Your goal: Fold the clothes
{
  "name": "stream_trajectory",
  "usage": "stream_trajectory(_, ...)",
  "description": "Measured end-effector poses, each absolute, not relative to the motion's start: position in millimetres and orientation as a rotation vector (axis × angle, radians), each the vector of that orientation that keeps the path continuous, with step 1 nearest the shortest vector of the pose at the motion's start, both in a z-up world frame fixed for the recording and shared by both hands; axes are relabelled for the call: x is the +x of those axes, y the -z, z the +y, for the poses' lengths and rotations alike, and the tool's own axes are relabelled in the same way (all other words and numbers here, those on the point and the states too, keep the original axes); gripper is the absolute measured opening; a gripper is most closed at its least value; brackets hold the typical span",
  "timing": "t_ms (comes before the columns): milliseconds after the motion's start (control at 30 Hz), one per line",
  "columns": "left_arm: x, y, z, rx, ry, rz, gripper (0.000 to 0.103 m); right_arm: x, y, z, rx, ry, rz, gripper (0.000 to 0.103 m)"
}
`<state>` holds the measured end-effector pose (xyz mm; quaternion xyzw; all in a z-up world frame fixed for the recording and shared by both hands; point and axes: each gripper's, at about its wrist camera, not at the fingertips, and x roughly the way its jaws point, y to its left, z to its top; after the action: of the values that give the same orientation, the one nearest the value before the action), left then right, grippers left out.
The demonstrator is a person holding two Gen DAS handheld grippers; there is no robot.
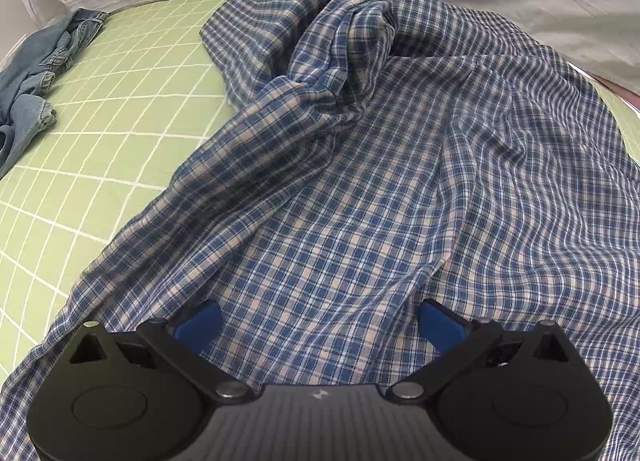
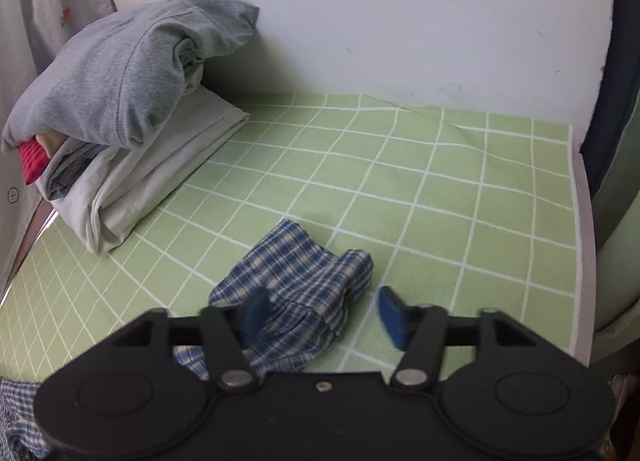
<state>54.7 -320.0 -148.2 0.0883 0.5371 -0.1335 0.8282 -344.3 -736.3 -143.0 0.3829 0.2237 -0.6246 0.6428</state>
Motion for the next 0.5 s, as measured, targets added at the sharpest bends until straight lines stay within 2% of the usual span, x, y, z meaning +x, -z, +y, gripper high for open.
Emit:
stream_trajectory(200, 55, 149, -322, 0.188, 0.287, 1.134, 0.103, -330, 132, -748, 0.697, 1.453, 0.586, 0.076)
stream_trajectory(267, 54, 150, -323, 0.184, 0.283, 1.126, 0.103, -326, 132, -756, 0.659, 1.405, 0.626, 0.08)
stream_trajectory(433, 54, 150, -323, 0.18, 0.28, 1.122, 0.103, -319, 143, -778, 0.669, 1.299, 0.685, 0.08)
stream_trajectory(500, 55, 150, -324, 0.178, 0.277, 1.122, 0.103, -318, 146, -785, 0.679, 1.262, 0.7, 0.076)
